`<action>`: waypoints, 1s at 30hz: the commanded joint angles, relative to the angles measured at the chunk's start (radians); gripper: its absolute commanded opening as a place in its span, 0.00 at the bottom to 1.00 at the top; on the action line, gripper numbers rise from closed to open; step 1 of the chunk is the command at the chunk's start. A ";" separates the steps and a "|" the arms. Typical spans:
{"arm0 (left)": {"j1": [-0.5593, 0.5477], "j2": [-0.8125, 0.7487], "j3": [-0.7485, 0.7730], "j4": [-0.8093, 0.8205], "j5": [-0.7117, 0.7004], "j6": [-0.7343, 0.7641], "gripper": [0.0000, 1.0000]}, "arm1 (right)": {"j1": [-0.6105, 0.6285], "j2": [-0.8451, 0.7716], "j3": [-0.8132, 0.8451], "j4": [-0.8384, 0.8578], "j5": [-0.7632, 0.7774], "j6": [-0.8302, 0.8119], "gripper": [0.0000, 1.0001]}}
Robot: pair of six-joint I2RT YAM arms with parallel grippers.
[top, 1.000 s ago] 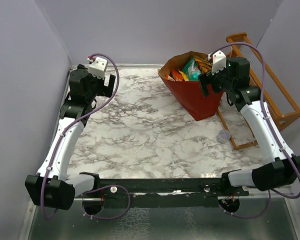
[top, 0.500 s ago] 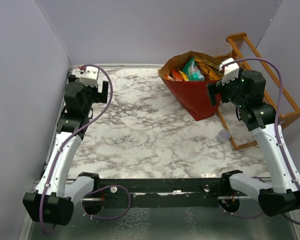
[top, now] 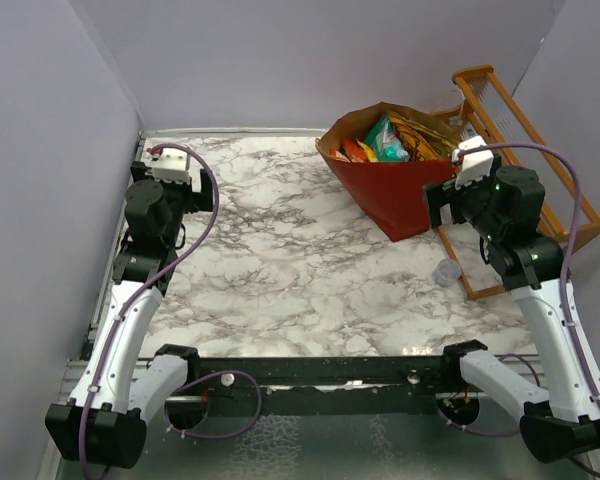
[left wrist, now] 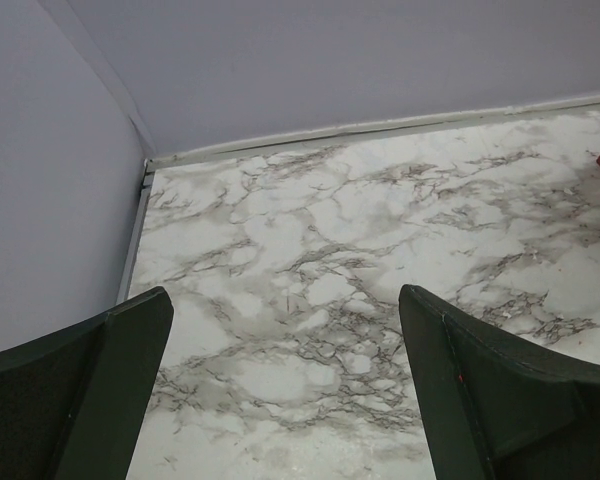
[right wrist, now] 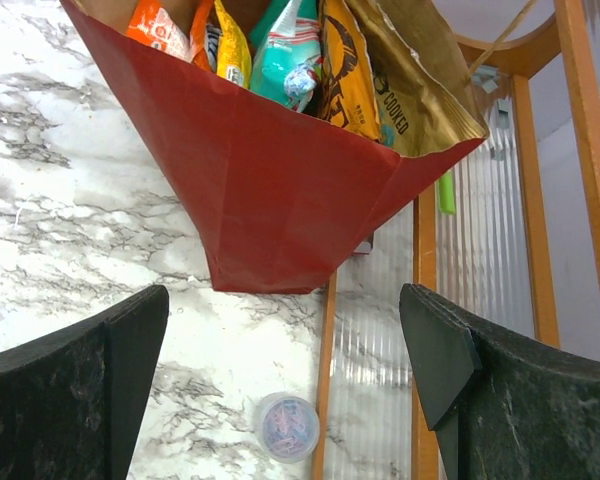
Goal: Place the snacks into the paper bag
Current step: Reset both arms
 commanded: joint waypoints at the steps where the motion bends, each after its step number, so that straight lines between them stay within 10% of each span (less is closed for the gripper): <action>1: 0.006 -0.019 0.037 -0.030 -0.006 0.031 0.99 | -0.023 -0.046 -0.006 0.028 0.044 0.018 0.99; 30: 0.061 -0.059 0.045 -0.130 0.035 0.044 0.99 | -0.084 -0.111 -0.078 0.183 -0.111 -0.006 0.99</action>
